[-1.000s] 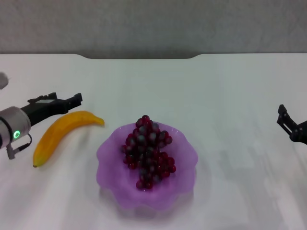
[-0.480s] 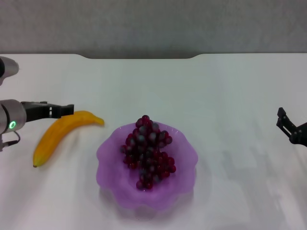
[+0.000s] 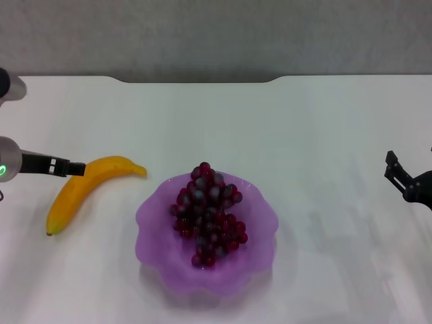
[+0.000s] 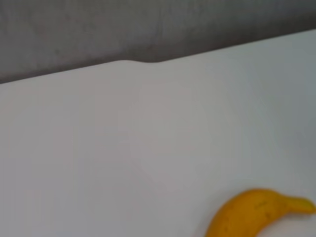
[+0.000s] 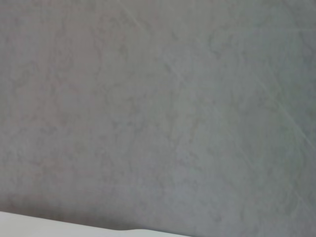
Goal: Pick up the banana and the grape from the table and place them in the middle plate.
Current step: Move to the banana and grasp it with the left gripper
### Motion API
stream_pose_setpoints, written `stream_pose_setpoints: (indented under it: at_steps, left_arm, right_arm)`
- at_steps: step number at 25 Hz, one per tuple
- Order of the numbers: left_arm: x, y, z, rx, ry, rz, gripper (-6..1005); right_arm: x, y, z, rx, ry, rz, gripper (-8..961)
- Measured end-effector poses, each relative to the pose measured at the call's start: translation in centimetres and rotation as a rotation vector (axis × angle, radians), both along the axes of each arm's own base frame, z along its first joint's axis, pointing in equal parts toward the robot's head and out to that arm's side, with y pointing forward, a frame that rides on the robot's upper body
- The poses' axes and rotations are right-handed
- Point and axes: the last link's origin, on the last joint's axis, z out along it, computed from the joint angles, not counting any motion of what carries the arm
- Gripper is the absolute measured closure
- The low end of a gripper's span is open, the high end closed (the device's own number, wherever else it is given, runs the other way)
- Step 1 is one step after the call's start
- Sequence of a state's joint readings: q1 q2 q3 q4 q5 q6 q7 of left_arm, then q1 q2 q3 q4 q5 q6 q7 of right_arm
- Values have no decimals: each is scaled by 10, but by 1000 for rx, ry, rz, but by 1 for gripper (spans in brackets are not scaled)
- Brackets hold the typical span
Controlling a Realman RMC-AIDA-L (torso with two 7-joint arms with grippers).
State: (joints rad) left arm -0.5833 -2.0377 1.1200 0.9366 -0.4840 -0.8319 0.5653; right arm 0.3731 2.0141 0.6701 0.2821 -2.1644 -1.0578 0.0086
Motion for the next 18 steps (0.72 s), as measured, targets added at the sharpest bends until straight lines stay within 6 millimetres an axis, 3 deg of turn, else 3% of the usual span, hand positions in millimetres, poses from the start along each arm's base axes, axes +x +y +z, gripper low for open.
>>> stream_pose_setpoints:
  at_steps: [13, 18]
  left_arm:
    - [9, 2, -32, -83, 80, -56, 115]
    - [5, 9, -30, -20, 71, -47, 114]
  right_arm:
    - [-1, 1, 0, -1, -1, 3, 62]
    - [-2, 0, 0, 3, 5, 7, 61]
